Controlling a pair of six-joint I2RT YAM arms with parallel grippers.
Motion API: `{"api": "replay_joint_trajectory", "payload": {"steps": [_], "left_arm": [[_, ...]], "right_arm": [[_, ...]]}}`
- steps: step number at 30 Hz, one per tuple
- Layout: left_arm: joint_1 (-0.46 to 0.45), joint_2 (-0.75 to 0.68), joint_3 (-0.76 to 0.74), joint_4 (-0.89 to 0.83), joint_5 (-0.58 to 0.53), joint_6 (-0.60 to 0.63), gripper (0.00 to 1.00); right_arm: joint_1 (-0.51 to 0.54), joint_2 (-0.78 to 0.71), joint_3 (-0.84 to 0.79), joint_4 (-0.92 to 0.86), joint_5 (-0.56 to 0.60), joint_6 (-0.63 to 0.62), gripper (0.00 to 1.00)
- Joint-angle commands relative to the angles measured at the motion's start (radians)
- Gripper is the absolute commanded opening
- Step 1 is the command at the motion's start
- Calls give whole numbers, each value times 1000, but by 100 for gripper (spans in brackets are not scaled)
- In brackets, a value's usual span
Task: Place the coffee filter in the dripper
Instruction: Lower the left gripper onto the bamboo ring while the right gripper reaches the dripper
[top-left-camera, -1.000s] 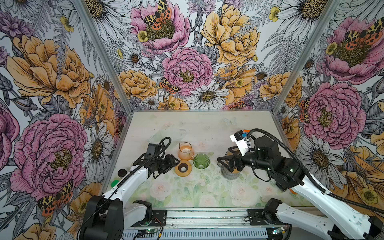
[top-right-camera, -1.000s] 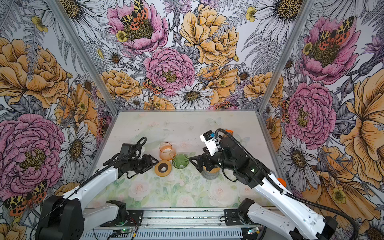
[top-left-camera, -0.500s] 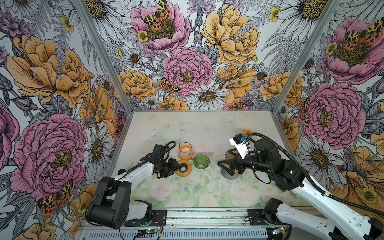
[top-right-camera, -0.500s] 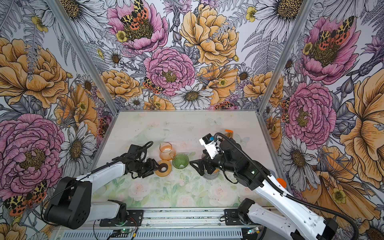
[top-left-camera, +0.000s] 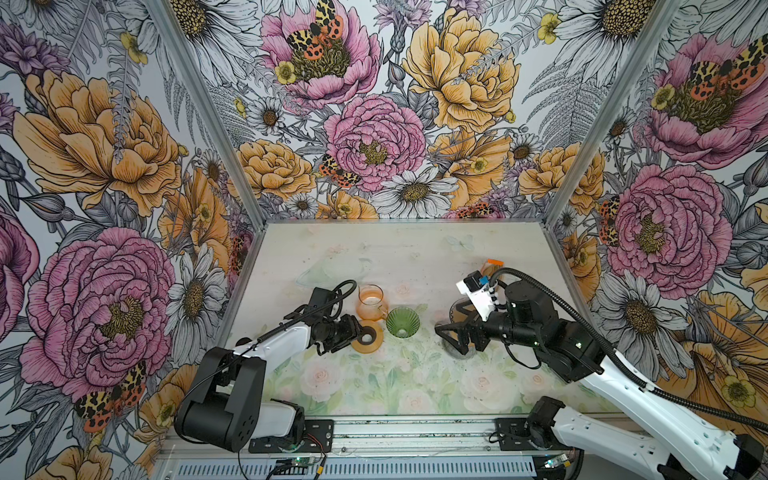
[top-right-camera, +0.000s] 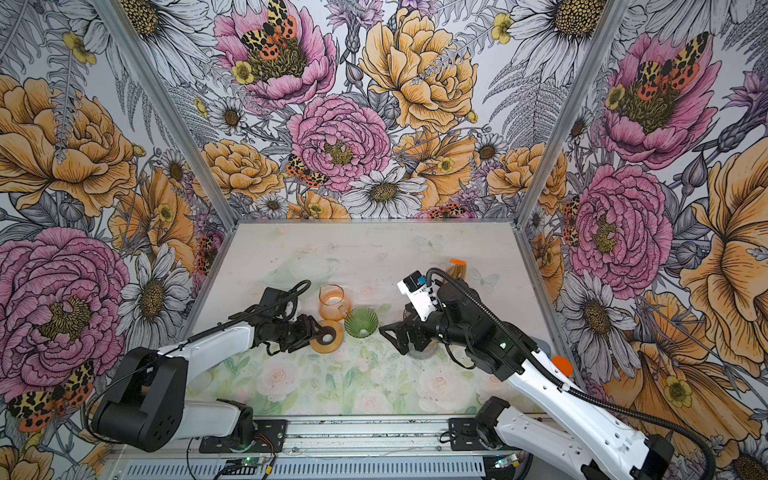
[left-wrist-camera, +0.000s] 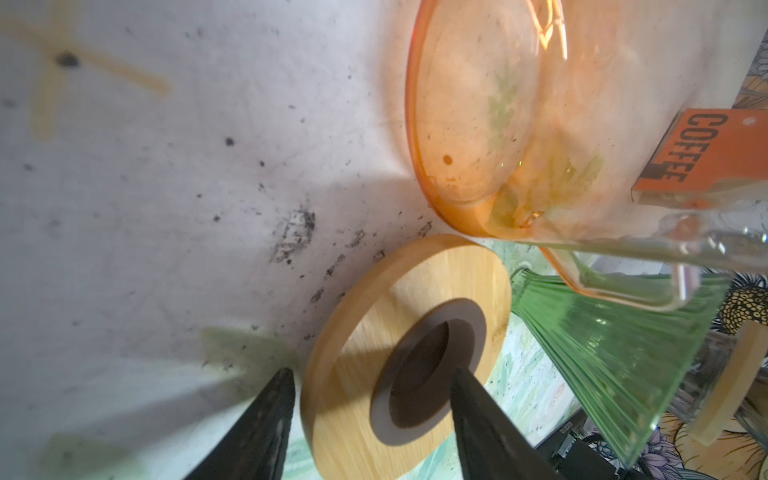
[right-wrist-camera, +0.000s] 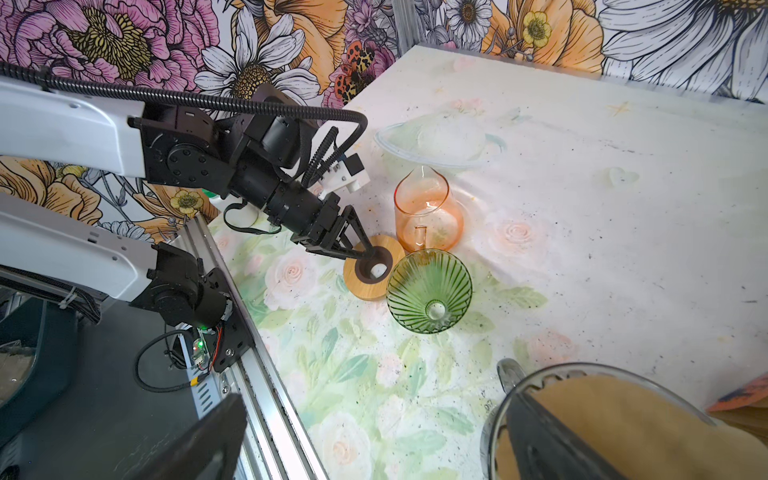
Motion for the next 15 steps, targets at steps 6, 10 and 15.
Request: {"api": "replay_joint_trajectory", "payload": {"steps": [6,10,15], "left_arm": [[-4,32,22,59,29,4,62],[1,44,22,59,32,1,62],[9,48,23,59,56,1,57]], "right_arm": [[-4,-13,-3,18,-10,6,99],[-5,-15,-5,20,-5,6,99],[-4,-11,-6,20,6,14,100]]}}
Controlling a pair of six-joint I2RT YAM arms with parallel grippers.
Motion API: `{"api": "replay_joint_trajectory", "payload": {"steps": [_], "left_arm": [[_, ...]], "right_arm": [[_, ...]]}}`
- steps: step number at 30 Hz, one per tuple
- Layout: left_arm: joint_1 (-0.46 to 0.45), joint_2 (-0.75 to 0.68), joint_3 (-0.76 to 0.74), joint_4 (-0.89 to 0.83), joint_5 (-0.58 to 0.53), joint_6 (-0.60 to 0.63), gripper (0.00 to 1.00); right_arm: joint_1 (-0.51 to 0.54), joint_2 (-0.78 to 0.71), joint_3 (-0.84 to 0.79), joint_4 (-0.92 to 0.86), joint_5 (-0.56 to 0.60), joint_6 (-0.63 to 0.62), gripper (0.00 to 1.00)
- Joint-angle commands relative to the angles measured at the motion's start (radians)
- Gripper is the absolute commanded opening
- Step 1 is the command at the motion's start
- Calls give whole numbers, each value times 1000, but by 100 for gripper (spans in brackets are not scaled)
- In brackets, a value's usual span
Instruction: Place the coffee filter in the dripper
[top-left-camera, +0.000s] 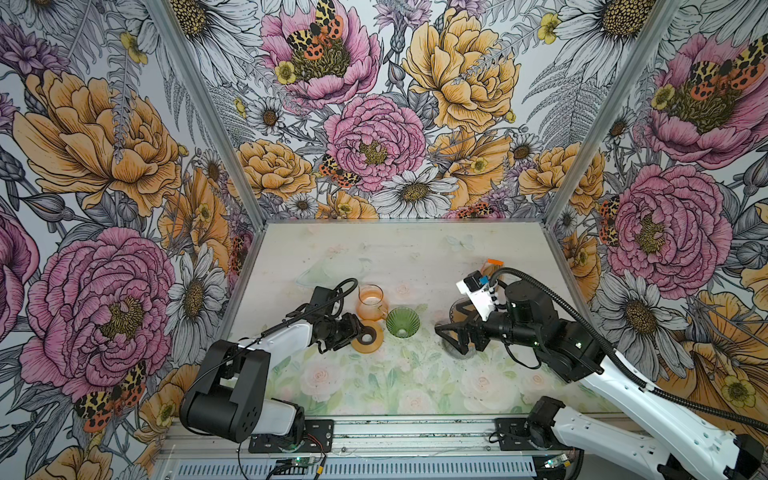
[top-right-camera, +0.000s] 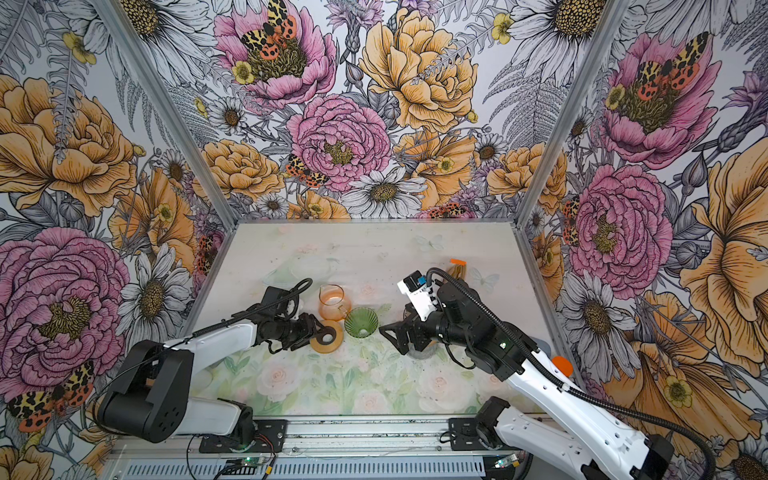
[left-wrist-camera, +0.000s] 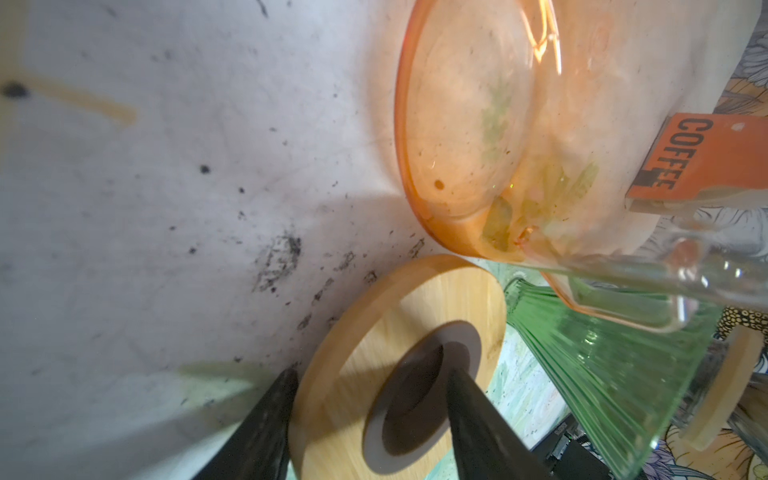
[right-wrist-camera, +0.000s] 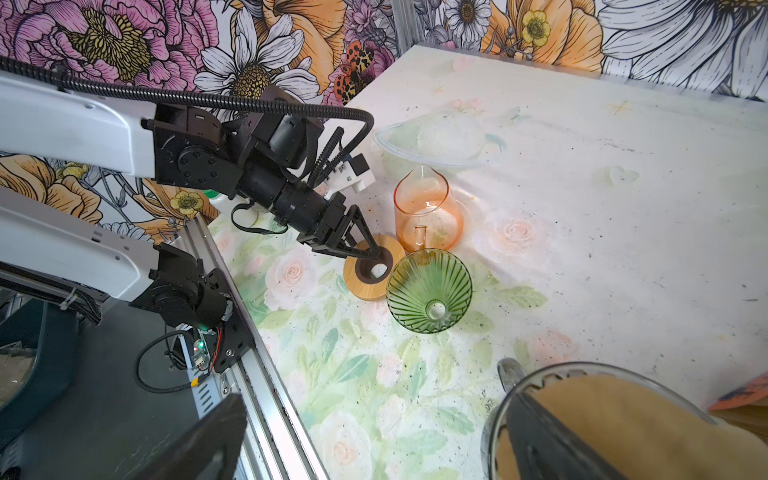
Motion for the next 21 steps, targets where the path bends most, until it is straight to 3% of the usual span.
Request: {"api": "replay_joint_trajectory", "payload": {"steps": [1,13,21], "left_arm": [[12,7,19,15,40,1,55],[13,-59,29,16,77,-25,37],[10,-59,34,16,72,-33,31]], "right_arm": [[-4,-9,-7,20,6,12,100],[-4,-3,-3,37,10,32,99],[-6,-5,-3,36,20,34,100]]}}
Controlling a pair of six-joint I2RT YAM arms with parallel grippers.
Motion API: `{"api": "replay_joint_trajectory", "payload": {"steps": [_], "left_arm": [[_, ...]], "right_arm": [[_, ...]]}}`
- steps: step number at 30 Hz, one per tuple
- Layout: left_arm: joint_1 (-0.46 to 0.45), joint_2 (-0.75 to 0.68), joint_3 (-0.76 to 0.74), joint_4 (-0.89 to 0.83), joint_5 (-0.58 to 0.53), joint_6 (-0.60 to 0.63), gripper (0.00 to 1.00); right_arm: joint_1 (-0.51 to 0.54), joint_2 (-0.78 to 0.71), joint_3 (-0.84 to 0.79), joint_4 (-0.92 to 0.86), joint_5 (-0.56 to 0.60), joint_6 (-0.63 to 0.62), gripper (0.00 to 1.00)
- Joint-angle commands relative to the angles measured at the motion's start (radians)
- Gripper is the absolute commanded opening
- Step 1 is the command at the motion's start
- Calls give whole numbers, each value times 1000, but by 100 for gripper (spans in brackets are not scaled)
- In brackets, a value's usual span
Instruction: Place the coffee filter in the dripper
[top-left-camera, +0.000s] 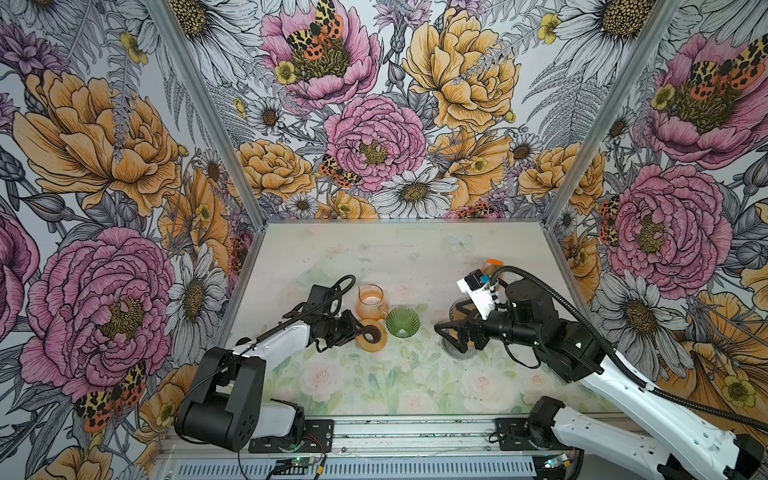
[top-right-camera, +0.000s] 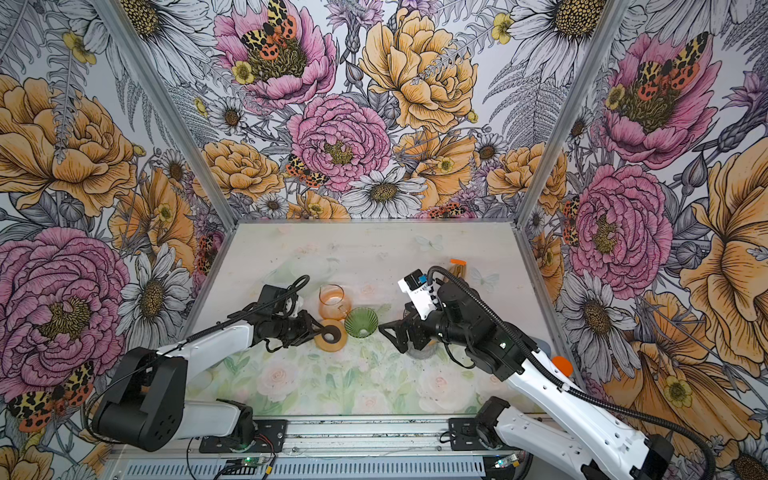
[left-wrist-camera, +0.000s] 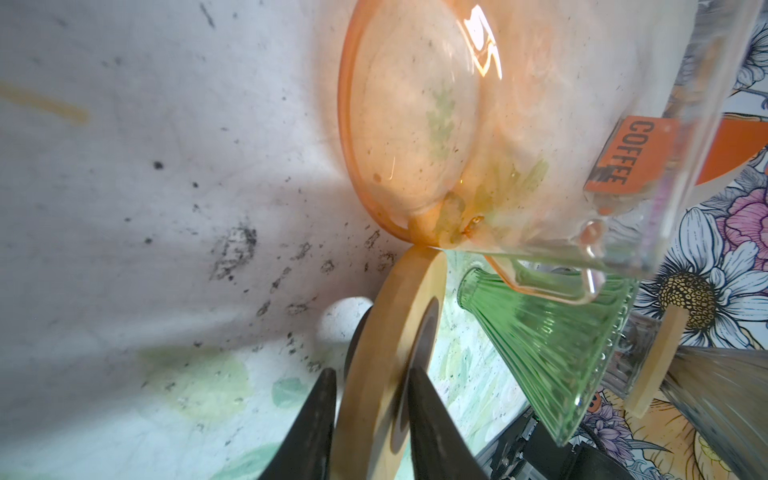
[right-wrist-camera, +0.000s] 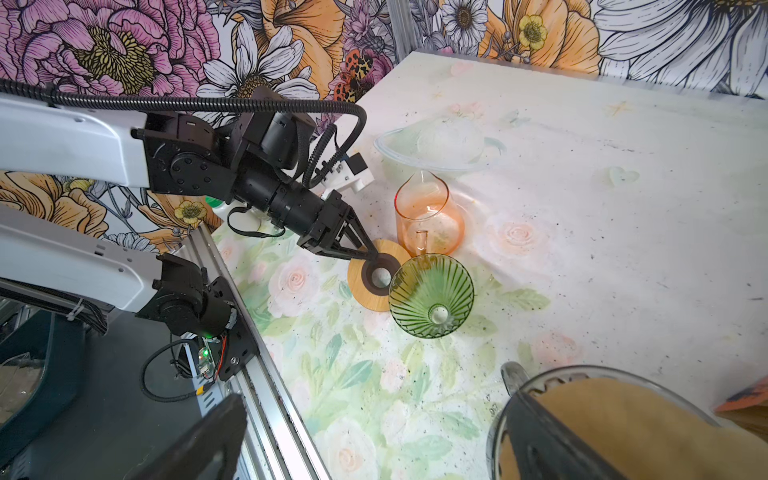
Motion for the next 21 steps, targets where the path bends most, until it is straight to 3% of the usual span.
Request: {"api": "replay_joint_trajectory", "payload": {"steps": [1,21], "left_arm": [[-1,-14,28,16,18,-8,30],[3,-123,11,13,27,-31,20]], "right_arm": [[-6,-4,-2,21,16,8,99],[-6,-13,-15,21,22,14,99]]}}
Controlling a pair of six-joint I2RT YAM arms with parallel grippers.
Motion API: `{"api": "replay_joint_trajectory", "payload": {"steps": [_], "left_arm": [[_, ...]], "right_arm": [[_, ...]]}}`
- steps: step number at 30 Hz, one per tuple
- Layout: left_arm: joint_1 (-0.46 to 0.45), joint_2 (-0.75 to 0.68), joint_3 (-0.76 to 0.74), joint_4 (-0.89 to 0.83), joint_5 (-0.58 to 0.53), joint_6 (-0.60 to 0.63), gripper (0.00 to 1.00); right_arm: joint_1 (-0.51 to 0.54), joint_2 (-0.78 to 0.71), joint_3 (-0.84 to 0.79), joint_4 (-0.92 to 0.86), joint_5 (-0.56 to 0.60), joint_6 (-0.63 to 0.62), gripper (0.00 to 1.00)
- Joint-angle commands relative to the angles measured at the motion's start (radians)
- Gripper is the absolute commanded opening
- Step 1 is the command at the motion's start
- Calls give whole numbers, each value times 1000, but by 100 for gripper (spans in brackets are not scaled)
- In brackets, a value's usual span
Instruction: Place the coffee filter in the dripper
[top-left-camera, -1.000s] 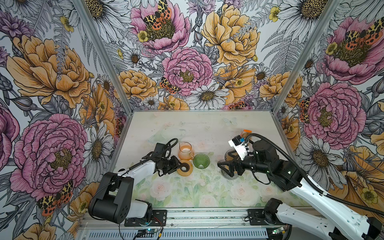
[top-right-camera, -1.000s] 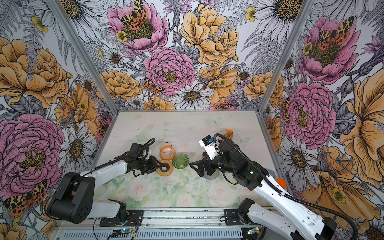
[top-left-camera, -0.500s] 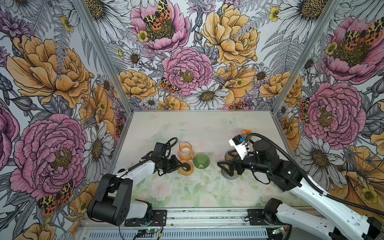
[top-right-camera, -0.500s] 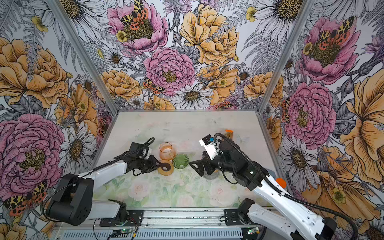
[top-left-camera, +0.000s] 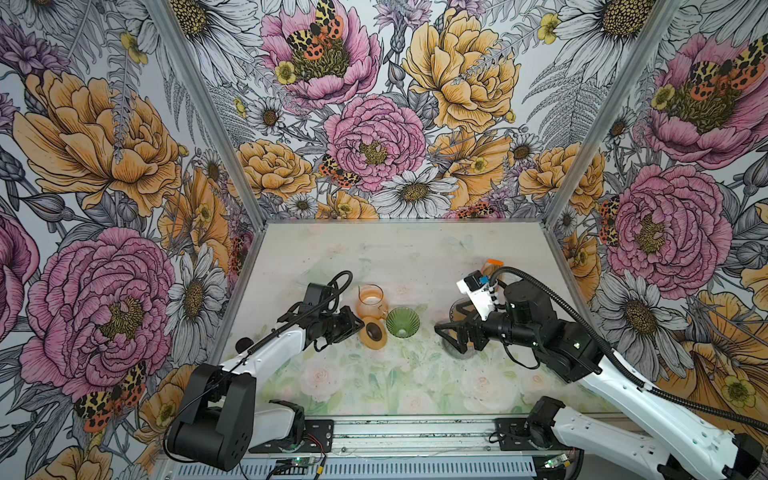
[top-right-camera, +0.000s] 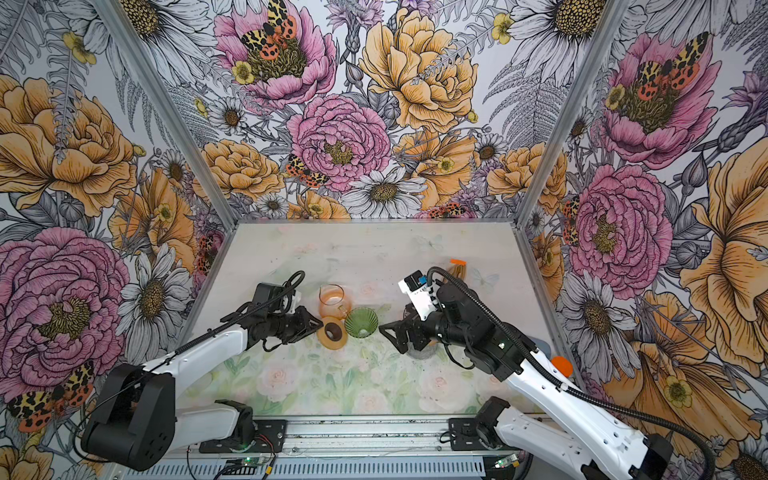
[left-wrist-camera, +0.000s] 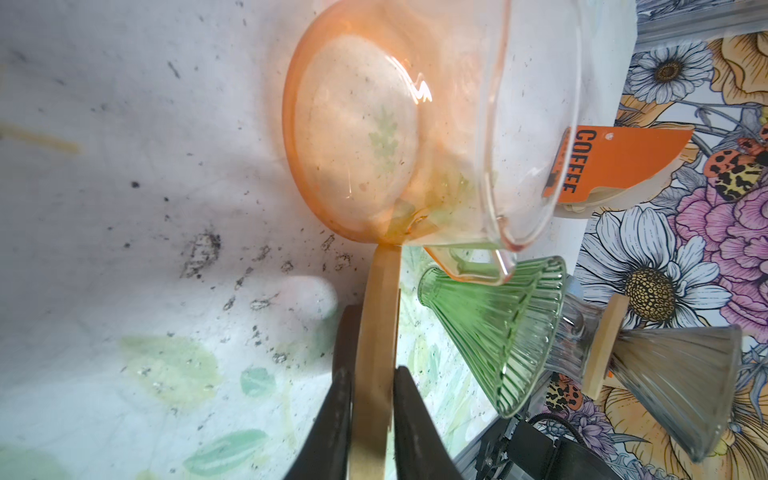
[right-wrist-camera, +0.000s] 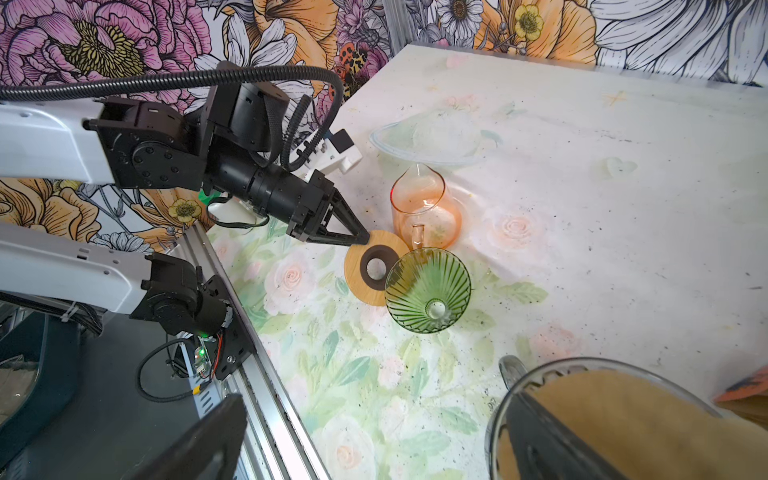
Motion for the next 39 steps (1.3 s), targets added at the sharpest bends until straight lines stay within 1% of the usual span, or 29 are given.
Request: {"api": "replay_joint_trajectory", "payload": {"steps": [1,12,18,23,30,34,39], "left_arm": [[5,-31,4,12,26,-11,20],[5,-40,1,12,37,-13,19],[-15,-28,16,12,25,-17,19],[-45,-15,35,-6,-13,-14,19],[-83,-21,97,-98,-93,13,19],[-102,-23,126,-134,-119,24,19],[-146,7,167,-173,-174,36,20]], "right_arm": [[-6,-13,-3,22,15,5,99],[-6,-25,-9,23,19,6,100],[-5,-33,-17,22,24,8,99],[-6,-39,-20,22,25,10,100],[-6,-40,-23,22,29,11,99],[-6,-39,-27,21,31,12,100],[-6,-42,-30,22,31,11,100]]}}
